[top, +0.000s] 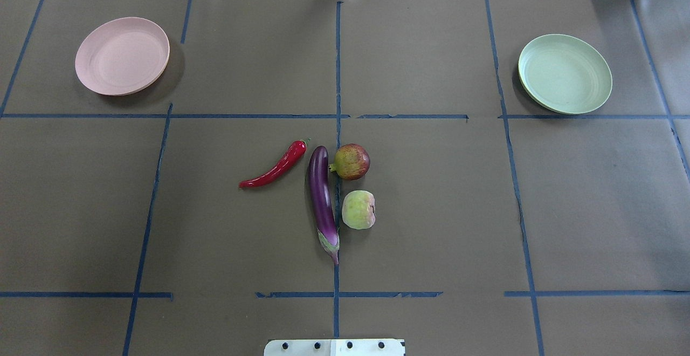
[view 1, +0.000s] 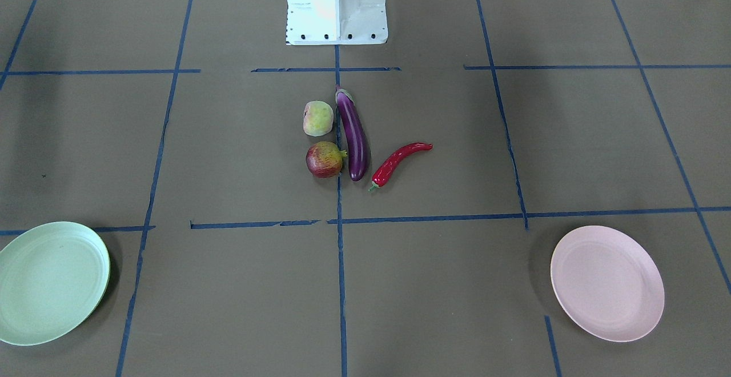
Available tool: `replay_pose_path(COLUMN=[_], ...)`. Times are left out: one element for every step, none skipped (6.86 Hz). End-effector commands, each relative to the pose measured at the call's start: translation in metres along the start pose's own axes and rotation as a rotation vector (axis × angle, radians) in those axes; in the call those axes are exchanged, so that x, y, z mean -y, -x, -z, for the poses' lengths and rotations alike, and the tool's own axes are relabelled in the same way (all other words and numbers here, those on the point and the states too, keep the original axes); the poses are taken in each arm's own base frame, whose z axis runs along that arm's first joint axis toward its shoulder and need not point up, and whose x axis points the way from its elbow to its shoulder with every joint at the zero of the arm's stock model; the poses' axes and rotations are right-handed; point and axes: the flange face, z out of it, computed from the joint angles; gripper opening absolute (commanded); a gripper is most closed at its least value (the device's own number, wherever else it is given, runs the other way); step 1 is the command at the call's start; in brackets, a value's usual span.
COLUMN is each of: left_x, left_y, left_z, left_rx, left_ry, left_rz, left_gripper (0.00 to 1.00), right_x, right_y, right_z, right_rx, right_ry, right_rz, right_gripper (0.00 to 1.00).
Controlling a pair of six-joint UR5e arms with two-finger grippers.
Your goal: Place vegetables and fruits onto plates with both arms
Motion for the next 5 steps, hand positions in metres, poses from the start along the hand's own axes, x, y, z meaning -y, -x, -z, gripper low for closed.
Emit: replay_pose_path(left_x=[-0.0057,-0.0055,-0.0068,-0.0076,-0.013], left_y=[-0.0031,-0.0038,-0.0026,-0.0029,-0.0002], left_z=[0.0036,0.0032,0.0014,0.0017,-0.0021], left_rx=[0.002,0.0,-0.003,-0.002,-0.003], left_ry=[-0.005,-0.004,0.0,0.0,0.005], left_rz=[-0.005,-0.004,0.003,0.004,0.011], left_gripper=[1.0,1.0,1.0,1.0,1.0], right_x=[0.0194,0.0208,0.0207,0.0206,0.0199], right_y=[-0.007,-0.0055,-0.0012,-0.001,-0.0032], right_z=[-0.0075,-0.007,-0.0018,-0.0023,-0.0045], right_rx=[0.005,0.005,0.005,0.012,0.013], right_ry=[0.012,0.011,-0.001,0.002,0.008], right_rz=[-0.02,-0.017,-0.004,-0.009,-0.015], right_gripper=[1.0,1.0,1.0,1.0,1.0])
